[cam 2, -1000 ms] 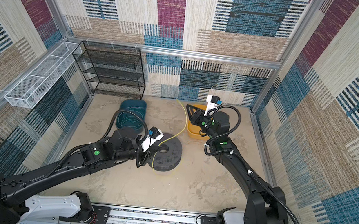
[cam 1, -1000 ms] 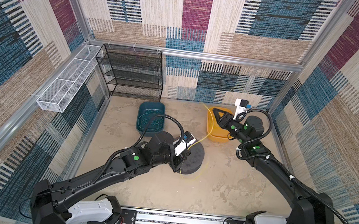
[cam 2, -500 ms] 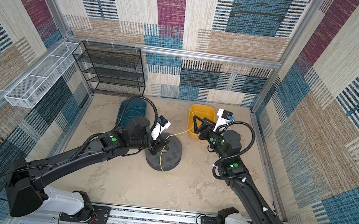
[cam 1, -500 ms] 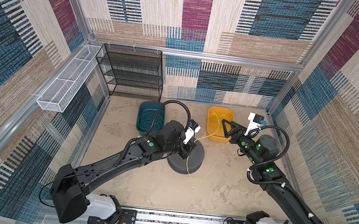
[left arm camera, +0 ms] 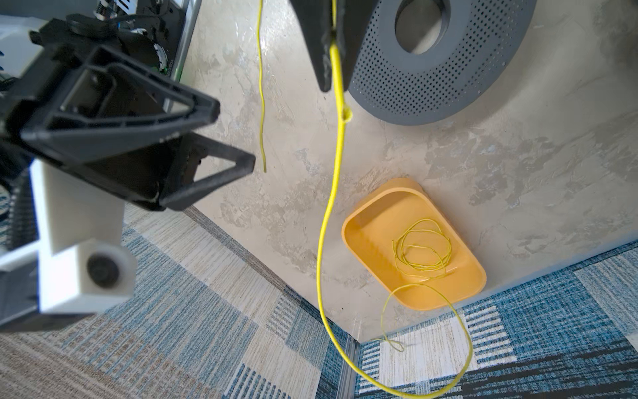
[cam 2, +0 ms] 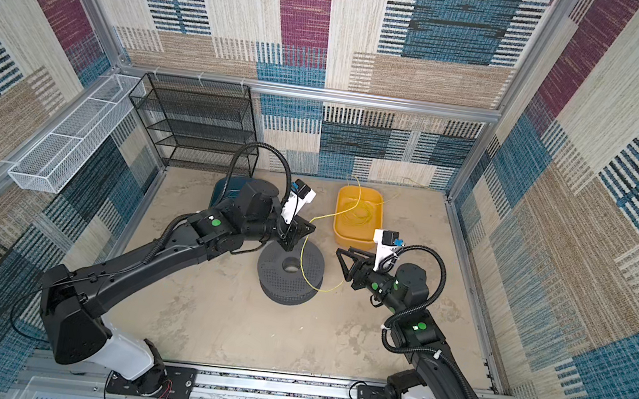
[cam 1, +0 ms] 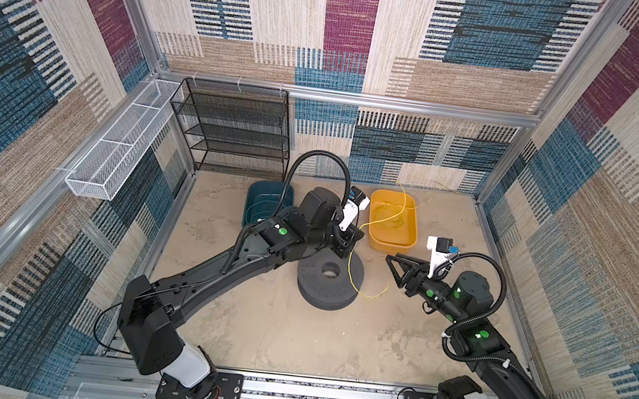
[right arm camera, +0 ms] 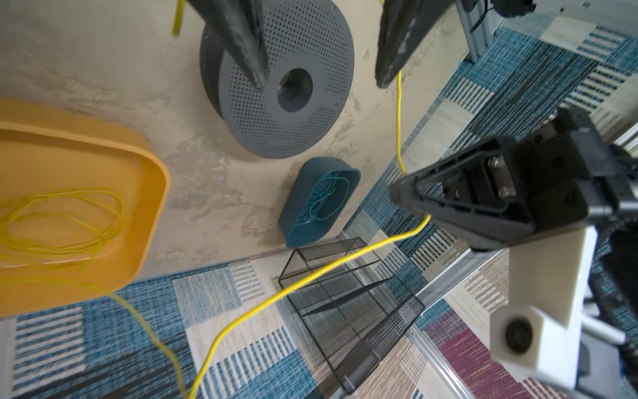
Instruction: Wrap the cables
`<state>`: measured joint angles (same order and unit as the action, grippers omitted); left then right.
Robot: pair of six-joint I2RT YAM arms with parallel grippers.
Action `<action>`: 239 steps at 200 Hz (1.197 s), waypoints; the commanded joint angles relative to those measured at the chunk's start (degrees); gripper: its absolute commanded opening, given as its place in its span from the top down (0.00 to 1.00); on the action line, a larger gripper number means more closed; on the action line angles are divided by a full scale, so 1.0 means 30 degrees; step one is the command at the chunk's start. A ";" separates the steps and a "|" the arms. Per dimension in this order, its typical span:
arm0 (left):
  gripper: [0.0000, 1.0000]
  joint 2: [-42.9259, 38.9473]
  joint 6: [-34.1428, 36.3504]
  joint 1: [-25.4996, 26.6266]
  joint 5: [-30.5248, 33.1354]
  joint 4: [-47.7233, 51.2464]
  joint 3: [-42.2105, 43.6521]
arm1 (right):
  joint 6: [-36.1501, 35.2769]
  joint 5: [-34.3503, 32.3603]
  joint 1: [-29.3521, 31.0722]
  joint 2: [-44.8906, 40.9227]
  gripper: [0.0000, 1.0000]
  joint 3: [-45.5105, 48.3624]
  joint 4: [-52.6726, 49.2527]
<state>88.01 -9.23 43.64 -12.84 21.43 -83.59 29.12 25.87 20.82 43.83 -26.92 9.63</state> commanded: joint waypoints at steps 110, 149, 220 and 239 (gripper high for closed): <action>1.00 0.1337 0.0439 -0.0423 -0.0787 0.3516 -0.2939 | -0.3062 0.0840 0.4828 0.4463 0.46 -0.0021 0.1562; 1.00 0.1531 0.0529 -0.0420 -0.1007 0.3637 -0.3316 | -0.3353 0.1018 0.5130 0.4841 0.60 -0.0265 0.1342; 1.00 0.1776 0.0588 -0.0447 -0.1220 0.3905 -0.3785 | -0.3285 0.1562 0.5316 0.5739 0.88 -0.0668 0.2048; 1.00 0.1824 0.0676 -0.0449 -0.1315 0.3988 -0.3894 | -0.2995 0.1849 0.5320 0.5611 0.96 -0.0724 0.2422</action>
<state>93.36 -8.73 42.39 -15.46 32.47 -94.39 19.25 30.94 36.80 60.90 -28.49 13.30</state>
